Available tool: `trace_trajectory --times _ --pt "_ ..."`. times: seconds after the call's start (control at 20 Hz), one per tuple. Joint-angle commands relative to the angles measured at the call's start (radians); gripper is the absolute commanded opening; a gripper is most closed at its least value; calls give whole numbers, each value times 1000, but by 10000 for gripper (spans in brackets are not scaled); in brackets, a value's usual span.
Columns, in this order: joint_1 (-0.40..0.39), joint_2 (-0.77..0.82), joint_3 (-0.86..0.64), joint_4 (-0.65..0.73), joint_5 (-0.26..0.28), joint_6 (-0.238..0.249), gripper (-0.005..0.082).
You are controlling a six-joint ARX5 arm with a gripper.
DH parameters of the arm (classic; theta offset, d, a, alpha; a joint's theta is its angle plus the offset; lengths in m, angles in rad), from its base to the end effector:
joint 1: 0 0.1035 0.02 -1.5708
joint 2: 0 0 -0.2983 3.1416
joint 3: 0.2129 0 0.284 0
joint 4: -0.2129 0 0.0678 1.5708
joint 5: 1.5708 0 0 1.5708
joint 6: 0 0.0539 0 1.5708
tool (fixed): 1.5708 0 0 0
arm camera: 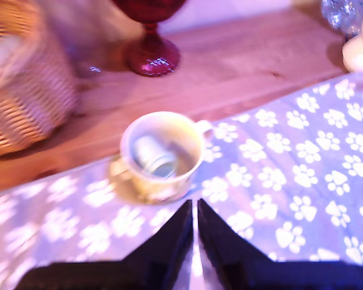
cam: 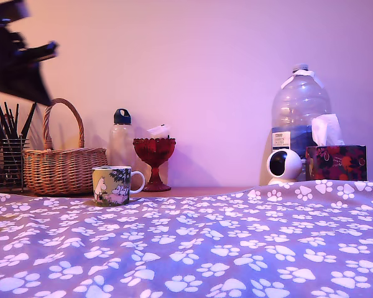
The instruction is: Pick the coffee capsule and then drop it inside the coffee cup in front of you
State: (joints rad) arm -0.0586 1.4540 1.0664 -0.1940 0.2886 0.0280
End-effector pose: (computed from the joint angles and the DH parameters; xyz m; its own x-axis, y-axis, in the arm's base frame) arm 0.3632 -0.0367 0.2848 0.7830 -0.3310 -0.5266 0.3088 0.9418 -0.1329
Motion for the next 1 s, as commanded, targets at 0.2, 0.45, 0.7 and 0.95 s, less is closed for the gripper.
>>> trace_trajectory --times 0.2,0.45,0.7,0.95 --pt "20 -178 -287 143 6 -61 5" --pt "20 -336 -514 255 -13 -81 5" --pt "20 -506 -743 423 -13 -114 5" --pt "20 -684 -904 525 -12 -152 5"
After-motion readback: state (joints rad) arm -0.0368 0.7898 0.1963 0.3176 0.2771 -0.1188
